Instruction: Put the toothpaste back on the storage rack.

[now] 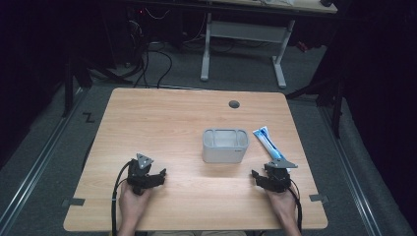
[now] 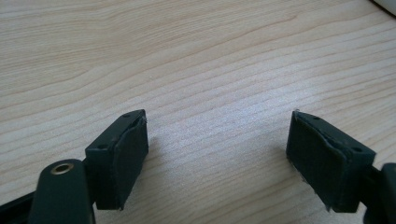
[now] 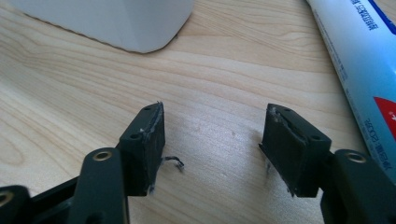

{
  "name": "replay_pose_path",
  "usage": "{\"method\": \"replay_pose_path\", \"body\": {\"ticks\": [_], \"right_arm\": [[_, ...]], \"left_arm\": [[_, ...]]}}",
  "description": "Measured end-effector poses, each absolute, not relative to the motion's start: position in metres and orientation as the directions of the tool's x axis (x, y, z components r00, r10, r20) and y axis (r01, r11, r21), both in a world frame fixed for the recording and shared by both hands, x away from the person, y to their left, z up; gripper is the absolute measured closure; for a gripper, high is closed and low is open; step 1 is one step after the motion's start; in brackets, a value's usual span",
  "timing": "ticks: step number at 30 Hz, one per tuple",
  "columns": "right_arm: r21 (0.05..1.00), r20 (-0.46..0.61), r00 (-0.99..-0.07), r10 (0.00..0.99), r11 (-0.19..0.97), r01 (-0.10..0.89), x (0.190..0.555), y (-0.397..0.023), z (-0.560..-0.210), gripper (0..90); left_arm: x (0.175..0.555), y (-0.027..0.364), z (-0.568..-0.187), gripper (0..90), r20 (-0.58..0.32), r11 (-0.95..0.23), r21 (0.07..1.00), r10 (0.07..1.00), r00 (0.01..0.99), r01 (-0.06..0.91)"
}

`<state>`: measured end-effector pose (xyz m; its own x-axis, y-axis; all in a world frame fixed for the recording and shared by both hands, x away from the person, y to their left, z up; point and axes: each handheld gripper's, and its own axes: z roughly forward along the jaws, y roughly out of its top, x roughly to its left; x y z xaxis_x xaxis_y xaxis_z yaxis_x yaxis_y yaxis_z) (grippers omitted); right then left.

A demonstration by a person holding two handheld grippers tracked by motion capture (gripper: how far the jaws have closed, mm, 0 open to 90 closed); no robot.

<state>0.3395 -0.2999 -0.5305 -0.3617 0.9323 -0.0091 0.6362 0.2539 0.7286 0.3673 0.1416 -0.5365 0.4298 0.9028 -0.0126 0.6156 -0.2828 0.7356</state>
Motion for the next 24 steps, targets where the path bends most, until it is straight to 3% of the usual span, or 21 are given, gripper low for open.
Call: {"method": "replay_pose_path", "body": {"ticks": [10,24], "right_arm": [[0.758,-0.028,-0.344,0.939,0.244,0.605,0.334,-0.302,-0.529,49.6],[0.771,-0.018,-0.335,0.942,0.227,0.596,0.332,-0.311,-0.519,51.9]], "left_arm": [[0.367,0.142,-0.536,21.2,-0.012,-0.284,0.735,0.902,0.431,0.616],[0.367,0.142,-0.536,21.2,-0.013,-0.284,0.735,0.902,0.431,0.616]]}}
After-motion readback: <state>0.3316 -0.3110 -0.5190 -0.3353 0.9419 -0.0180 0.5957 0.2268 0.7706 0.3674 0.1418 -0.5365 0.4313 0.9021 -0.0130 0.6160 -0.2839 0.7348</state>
